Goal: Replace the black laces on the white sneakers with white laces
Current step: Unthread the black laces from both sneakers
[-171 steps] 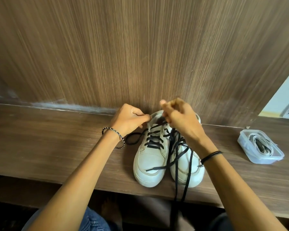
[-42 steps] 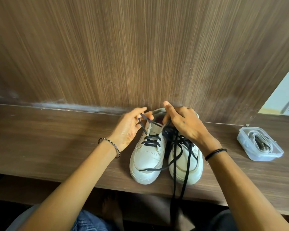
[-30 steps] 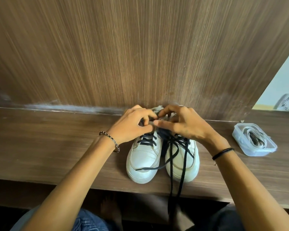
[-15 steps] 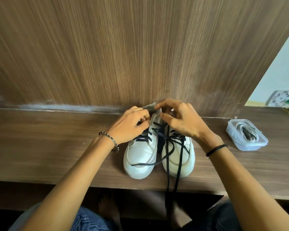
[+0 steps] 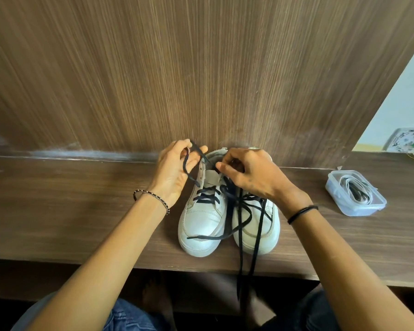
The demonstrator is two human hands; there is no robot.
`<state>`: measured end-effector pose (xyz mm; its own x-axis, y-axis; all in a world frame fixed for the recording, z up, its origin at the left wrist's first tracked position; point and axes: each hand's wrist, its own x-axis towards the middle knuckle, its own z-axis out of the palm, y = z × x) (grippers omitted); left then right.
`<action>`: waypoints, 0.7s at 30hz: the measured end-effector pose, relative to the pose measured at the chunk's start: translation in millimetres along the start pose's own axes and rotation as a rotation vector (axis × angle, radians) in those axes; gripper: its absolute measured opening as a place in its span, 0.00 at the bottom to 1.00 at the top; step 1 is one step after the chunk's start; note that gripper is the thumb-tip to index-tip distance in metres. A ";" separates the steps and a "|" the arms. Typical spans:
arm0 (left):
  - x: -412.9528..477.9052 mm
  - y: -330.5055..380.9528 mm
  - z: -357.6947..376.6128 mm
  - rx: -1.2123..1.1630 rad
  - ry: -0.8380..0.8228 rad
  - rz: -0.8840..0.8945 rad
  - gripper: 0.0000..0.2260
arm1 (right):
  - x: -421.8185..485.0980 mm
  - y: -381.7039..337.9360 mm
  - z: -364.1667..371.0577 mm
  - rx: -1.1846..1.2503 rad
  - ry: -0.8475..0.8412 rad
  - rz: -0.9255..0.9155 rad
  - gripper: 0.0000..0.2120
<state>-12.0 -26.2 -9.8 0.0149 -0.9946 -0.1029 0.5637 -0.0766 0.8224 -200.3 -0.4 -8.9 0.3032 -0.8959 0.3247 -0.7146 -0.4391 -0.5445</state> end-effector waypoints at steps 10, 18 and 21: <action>-11.9 -5.8 -15.8 1.589 -0.528 0.540 0.06 | -0.6 6.4 -3.2 0.062 -0.048 -0.007 0.12; -10.8 -16.9 -9.0 1.398 -0.312 0.703 0.07 | -2.0 2.3 -6.4 0.059 -0.031 0.035 0.15; -11.4 -22.6 -6.4 1.211 -0.104 0.597 0.08 | -2.7 1.4 -8.4 0.057 -0.034 0.041 0.15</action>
<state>-19.7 -12.7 -30.8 -0.0925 -0.8940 0.4384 -0.5832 0.4055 0.7039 -207.4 1.9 -4.0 0.2969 -0.9144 0.2752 -0.6900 -0.4047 -0.6001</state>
